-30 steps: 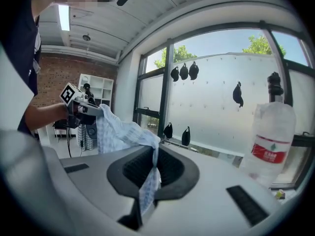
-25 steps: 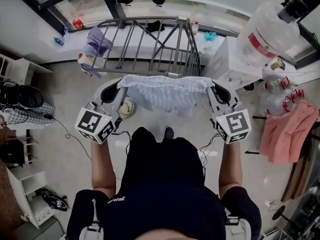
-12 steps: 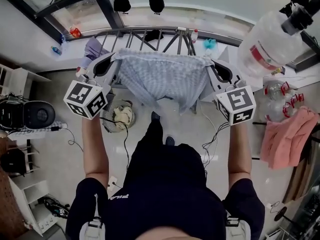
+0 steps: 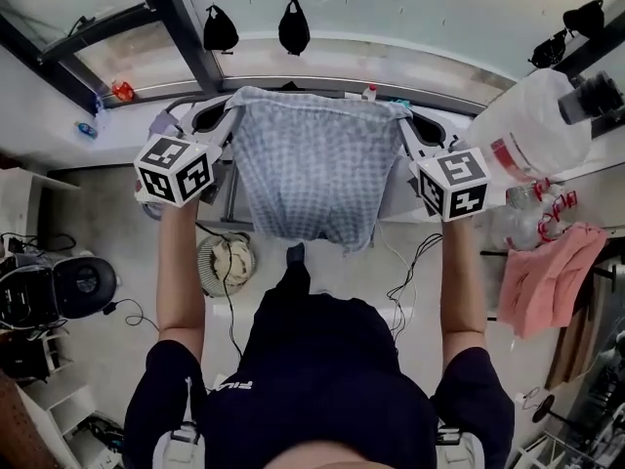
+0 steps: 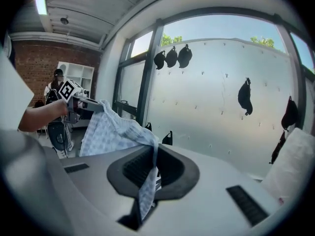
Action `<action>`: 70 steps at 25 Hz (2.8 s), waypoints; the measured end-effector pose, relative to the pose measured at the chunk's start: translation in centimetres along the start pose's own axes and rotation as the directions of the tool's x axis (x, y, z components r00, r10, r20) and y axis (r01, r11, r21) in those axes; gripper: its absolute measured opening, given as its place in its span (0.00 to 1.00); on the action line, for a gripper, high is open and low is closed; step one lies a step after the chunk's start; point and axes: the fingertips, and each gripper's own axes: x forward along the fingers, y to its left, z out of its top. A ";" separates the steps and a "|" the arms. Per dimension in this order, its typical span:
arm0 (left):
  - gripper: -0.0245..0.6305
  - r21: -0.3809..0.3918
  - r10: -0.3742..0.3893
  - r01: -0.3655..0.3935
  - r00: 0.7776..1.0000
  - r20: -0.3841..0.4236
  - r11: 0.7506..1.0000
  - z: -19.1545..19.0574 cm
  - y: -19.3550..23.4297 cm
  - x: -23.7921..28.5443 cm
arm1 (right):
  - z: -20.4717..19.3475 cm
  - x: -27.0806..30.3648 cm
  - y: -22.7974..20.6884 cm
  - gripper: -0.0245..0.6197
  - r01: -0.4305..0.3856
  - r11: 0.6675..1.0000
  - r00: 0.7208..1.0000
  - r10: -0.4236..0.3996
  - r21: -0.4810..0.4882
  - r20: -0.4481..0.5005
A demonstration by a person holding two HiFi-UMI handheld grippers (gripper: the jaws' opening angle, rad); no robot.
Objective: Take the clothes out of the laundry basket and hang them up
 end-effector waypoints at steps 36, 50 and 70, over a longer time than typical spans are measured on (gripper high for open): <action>0.08 -0.284 -0.047 -0.106 0.874 -0.484 0.953 -22.9 19.9 26.8 | -19.3 30.9 -10.5 0.07 0.213 0.933 0.868 -0.045 0.288 -0.495; 0.43 -0.344 -0.106 -0.093 0.850 -0.516 0.934 -25.9 17.8 24.2 | -23.2 28.8 -8.9 0.56 0.217 0.859 0.853 0.063 0.463 -0.518; 0.50 -0.361 -0.045 -0.088 0.937 -0.345 0.928 -18.3 5.6 12.4 | -17.0 14.3 -0.1 0.59 0.050 0.893 0.945 0.103 0.447 -0.311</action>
